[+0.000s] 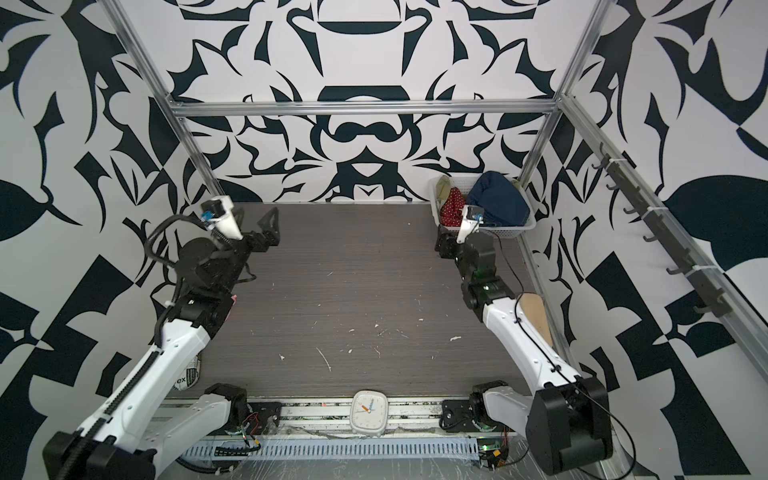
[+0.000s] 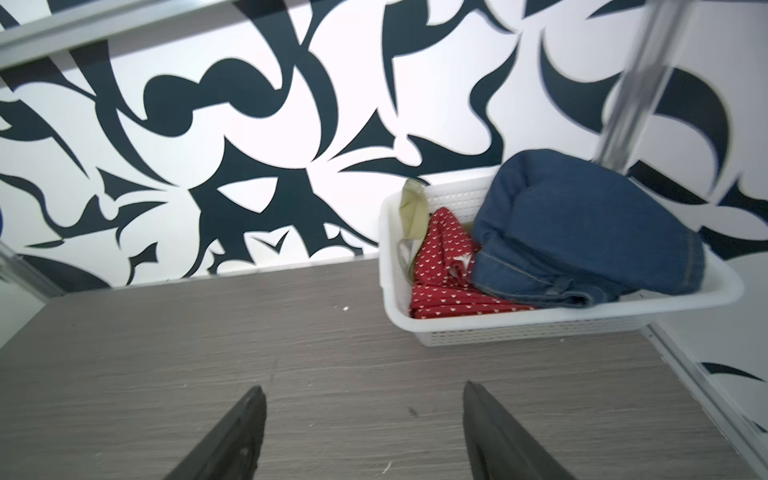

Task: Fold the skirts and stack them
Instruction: 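Reach the right gripper toward the basket while the left arm moves forward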

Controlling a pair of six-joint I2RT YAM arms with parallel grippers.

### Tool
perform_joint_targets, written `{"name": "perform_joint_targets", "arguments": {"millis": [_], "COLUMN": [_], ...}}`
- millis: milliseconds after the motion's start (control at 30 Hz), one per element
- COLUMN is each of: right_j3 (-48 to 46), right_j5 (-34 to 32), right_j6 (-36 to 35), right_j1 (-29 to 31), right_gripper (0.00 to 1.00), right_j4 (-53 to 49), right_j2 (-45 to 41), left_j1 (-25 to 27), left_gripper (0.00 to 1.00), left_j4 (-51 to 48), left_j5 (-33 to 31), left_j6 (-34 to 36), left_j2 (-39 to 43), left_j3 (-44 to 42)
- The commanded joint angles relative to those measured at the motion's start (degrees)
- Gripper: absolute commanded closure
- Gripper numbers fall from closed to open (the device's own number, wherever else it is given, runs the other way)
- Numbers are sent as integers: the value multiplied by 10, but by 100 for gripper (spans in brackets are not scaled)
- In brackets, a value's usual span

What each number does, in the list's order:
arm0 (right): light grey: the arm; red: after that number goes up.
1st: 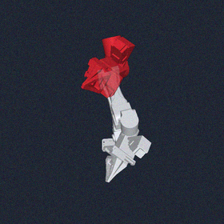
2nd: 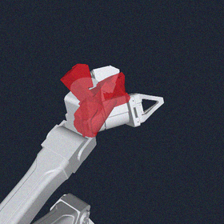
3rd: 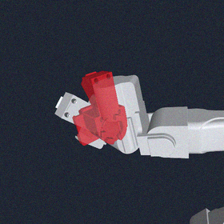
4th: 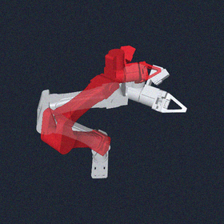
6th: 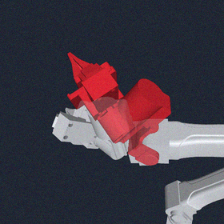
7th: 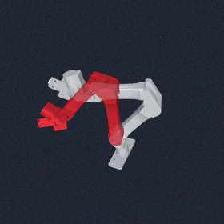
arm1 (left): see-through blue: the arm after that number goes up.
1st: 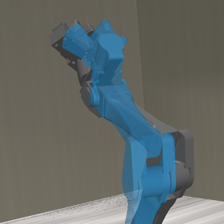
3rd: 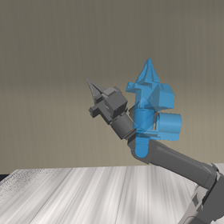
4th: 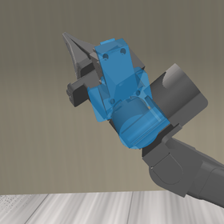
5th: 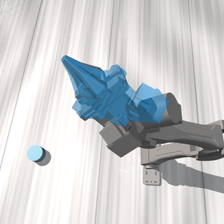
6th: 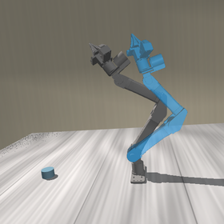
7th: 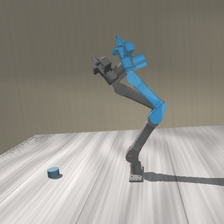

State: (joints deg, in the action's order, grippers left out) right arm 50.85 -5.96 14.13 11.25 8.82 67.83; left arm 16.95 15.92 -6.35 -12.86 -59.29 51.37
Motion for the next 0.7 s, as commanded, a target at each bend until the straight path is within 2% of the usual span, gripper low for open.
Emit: {"name": "perform_joint_targets", "arguments": {"millis": [0,67,100,133,200,300,400,533,667], "right_j3": [131,224,271,306,347,442,541,632,772], "right_j5": [-41,-69,-58,-20,32,21,32,33,55], "right_j6": [3,-9,4,21,45,28,26,12,6], "right_j1": [3,-21,-48,-77,-133,-171,-201,-215,-215], "right_gripper": [22,21,21,21,22,22,22,22,22], "right_j4": [-217,-289,-324,-341,-345,-387,-440,-449,-507], "right_j2": [75,131,160,182,217,293,383,478,591], "left_j1": [57,90,109,130,161,190,209,222,224], "left_gripper": [1,0,0,1,0,0,0,0,0], "left_j4": [-191,-270,-304,-328,-354,-358,-354,-329,-248], "left_j5": [-3,13,18,20,30,75,95,113,153], "left_j6": [-21,-16,-5,6,18,9,6,-4,-21], "left_j2": [-126,-229,-275,-315,-379,-455,-512,-565,-600], "left_j3": [120,226,278,322,392,464,513,548,546]}}
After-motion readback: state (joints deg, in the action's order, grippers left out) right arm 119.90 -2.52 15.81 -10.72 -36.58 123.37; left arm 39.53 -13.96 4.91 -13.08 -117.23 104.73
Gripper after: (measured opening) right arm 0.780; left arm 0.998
